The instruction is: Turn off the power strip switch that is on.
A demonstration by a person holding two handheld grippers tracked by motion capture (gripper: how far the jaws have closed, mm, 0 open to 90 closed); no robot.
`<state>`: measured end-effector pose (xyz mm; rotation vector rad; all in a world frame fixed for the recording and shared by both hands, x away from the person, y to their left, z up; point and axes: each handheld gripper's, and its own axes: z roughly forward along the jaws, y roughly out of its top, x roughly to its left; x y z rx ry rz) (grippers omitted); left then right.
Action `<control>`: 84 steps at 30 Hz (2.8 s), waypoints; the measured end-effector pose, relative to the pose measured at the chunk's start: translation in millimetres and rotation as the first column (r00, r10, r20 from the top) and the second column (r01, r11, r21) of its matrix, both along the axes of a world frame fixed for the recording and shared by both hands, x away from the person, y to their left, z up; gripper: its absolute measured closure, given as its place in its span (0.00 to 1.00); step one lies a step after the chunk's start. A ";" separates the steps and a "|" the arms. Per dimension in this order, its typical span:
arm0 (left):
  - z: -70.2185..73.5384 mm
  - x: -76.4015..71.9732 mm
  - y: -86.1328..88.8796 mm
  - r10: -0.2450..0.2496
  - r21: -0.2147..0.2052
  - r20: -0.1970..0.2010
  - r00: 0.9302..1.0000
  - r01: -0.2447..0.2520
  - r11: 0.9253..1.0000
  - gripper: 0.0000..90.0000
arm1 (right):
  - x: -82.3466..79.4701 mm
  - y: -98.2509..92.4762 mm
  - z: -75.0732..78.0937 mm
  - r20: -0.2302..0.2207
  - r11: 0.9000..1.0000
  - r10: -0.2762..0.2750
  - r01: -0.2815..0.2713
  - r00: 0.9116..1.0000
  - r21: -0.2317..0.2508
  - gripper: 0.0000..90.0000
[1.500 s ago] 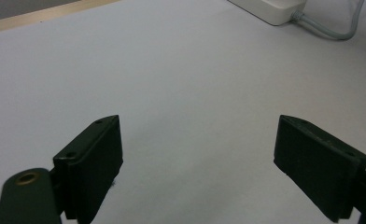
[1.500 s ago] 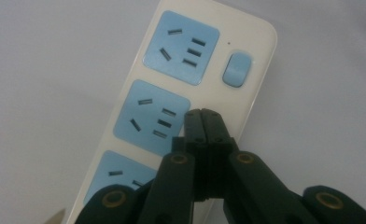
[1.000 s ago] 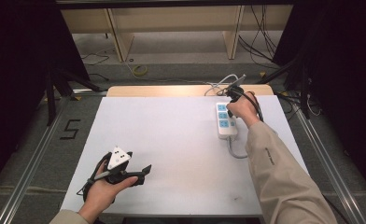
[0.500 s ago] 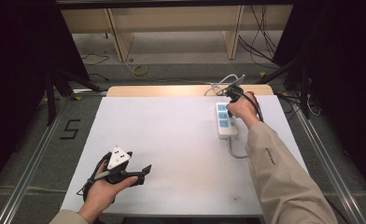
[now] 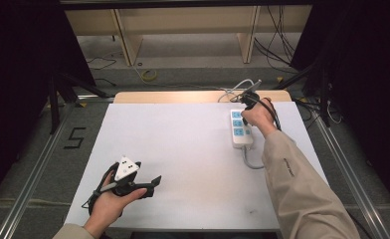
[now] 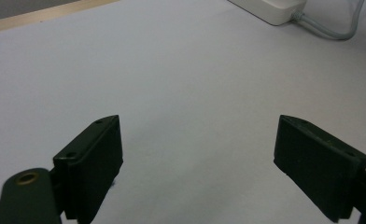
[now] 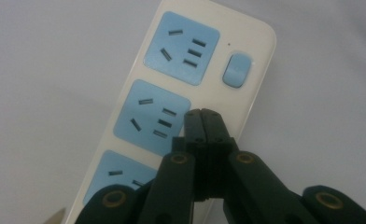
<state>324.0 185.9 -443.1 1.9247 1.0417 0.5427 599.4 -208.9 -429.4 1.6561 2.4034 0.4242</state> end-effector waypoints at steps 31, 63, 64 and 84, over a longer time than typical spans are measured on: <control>-0.2 -0.1 0.0 0.002 -0.001 0.000 1.000 -0.002 1.000 0.17 | -0.9 -0.7 4.7 0.025 1.000 0.003 -0.003 1.000 0.001 1.00; -0.2 0.0 -1.5 -0.001 0.010 0.001 1.000 0.001 1.000 0.17 | -17.5 -12.4 17.3 0.103 0.998 0.019 -0.026 0.995 0.063 1.00; -0.2 0.0 -1.6 0.000 0.009 0.001 1.000 0.000 1.000 0.17 | -18.5 -12.4 16.9 0.108 0.998 0.018 -0.025 0.994 0.062 1.00; -0.4 0.1 -1.9 0.002 0.011 -0.002 1.000 -0.002 1.000 0.17 | -37.4 -15.6 16.4 0.185 0.994 0.043 -0.061 0.982 0.094 1.00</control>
